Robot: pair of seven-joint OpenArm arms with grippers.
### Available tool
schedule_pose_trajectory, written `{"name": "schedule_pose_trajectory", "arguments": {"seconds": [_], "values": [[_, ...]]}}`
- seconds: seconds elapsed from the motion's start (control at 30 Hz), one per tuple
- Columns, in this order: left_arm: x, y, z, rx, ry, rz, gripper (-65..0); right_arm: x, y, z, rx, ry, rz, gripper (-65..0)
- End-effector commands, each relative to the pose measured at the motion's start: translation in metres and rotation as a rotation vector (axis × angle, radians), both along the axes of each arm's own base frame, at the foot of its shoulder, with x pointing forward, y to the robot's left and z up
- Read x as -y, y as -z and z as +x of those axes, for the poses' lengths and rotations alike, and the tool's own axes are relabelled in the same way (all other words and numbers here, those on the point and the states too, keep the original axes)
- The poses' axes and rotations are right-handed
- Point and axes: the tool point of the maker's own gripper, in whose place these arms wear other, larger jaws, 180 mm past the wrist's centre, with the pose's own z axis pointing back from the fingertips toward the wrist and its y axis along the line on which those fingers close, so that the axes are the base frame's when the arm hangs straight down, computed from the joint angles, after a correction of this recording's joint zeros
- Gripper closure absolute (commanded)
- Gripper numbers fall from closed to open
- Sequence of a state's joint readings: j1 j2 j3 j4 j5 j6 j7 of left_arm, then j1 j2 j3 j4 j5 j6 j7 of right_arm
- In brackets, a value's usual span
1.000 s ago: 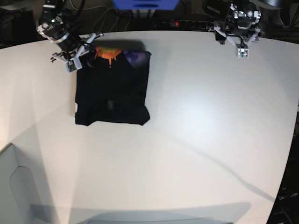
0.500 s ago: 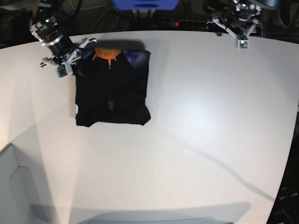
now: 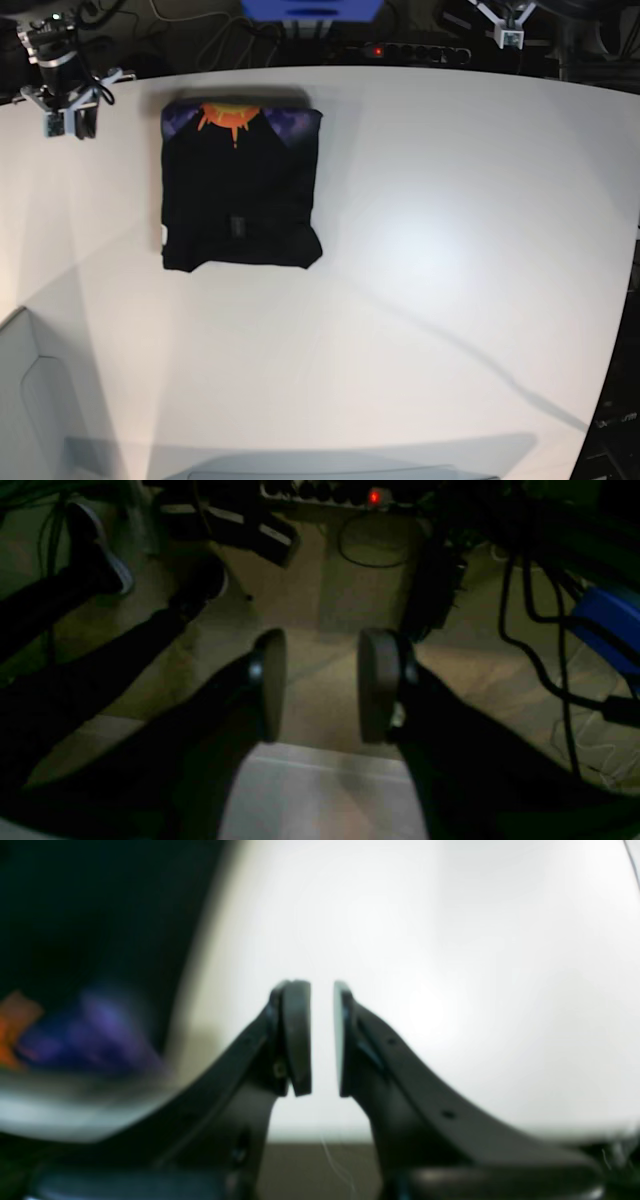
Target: Fold the T-shirt properly
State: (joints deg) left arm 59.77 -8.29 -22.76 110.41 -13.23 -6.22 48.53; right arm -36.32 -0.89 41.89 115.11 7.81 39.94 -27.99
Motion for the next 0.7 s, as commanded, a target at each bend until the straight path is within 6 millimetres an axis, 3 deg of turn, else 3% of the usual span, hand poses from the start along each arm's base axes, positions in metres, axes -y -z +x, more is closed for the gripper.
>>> {"name": "schedule_pose_trajectory", "arguments": {"seconds": [0.0, 0.13, 0.23, 0.37, 0.5, 0.67], "values": [[0.000, 0.002, -0.012, -0.027, -0.017, 0.000, -20.1, 0.008, -0.008, -0.007, 0.010, 0.007, -0.024, -6.3], [0.003, 0.025, -0.029, -0.084, -0.087, -0.020, -11.3, 0.023, -0.001, -0.055, -0.115, 0.035, -0.058, 0.0], [0.009, 0.044, -0.038, -0.114, -0.138, -0.043, -0.5, 0.024, 0.008, -0.089, -0.215, 0.025, -0.054, 0.0], [0.008, 0.066, -0.047, -0.077, -0.182, -0.039, -0.1, 0.034, 0.017, -0.121, -0.321, 0.025, -0.060, 0.0], [0.021, 0.091, -0.064, -0.064, -0.162, -0.062, 0.0, 0.046, 0.026, -0.152, -0.424, 0.016, -0.062, 0.0], [0.019, 0.124, -0.093, -0.073, -0.122, -0.059, 0.0, 0.050, 0.059, -0.201, -0.605, -0.010, -0.010, 0.0]]}}
